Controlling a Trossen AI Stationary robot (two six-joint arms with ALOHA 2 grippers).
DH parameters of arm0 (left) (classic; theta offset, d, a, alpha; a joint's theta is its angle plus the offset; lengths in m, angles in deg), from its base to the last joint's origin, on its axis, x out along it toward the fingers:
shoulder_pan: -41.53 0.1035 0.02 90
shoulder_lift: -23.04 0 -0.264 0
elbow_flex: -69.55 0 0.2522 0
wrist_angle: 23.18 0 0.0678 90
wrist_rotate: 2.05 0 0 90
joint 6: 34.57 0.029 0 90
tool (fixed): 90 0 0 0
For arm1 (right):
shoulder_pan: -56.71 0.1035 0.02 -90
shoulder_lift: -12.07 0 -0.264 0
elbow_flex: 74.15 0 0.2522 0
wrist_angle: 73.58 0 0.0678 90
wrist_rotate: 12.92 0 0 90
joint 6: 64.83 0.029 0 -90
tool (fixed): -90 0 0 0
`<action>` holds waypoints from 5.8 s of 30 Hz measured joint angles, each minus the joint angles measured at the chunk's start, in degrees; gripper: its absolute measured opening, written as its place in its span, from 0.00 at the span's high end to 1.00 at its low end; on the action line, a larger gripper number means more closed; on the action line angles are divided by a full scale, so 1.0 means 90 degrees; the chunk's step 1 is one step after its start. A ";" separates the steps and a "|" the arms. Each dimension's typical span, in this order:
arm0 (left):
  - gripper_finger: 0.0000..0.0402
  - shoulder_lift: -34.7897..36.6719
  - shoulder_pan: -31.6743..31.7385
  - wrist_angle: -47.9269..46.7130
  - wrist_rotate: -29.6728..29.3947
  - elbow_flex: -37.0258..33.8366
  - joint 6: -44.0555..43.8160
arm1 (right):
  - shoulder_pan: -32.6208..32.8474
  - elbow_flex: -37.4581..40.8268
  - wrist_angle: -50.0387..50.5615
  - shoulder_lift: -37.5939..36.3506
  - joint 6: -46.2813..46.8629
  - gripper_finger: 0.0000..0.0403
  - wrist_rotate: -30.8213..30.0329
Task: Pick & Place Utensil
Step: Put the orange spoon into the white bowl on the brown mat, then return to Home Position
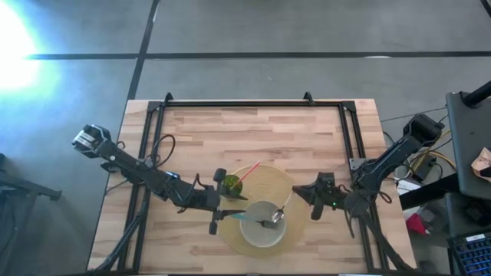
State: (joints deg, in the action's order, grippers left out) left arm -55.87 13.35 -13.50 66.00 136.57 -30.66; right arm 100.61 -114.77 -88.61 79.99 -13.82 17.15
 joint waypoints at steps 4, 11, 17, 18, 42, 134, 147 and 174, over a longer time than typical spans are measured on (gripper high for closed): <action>0.62 0.0000 0.0002 -0.0012 0.0001 0.0000 -0.0010 | 0.0000 -0.0040 -0.0031 0.0215 0.0151 0.98 0.0003; 0.62 0.0000 0.0002 -0.0021 0.0001 0.0000 -0.0010 | -0.0002 -0.0040 -0.0039 0.0706 0.0667 0.98 -0.0004; 0.62 0.0000 0.0007 -0.0053 0.0002 0.0000 -0.0011 | -0.0005 -0.0189 -0.0036 0.1406 0.1311 0.98 -0.0009; 0.62 0.0000 0.0007 -0.0051 0.0002 0.0000 -0.0012 | -0.0005 -0.0261 -0.0034 0.1549 0.1338 0.98 -0.0011; 0.62 0.0000 0.0005 -0.0131 0.0004 0.0000 -0.0131 | -0.0005 -0.1020 0.0342 0.2587 0.1146 0.98 -0.0009; 0.62 0.1698 0.0000 -0.2800 0.0384 0.0000 -0.0871 | -0.0002 -0.0584 0.1015 0.2642 0.1913 0.77 0.0372; 0.62 0.1918 -0.0012 -0.3566 0.0834 0.0000 -0.0977 | -0.0002 -0.0586 0.0993 0.2600 0.1638 0.65 0.0347; 0.70 0.3057 -0.0073 -0.3950 0.1365 -0.0857 -0.0637 | -0.0025 -0.0552 0.1005 -0.0255 -0.2517 0.65 0.0338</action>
State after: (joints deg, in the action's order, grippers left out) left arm -28.36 12.69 -49.05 78.28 128.85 -36.40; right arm 100.39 -119.74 -79.57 77.70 -36.47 20.19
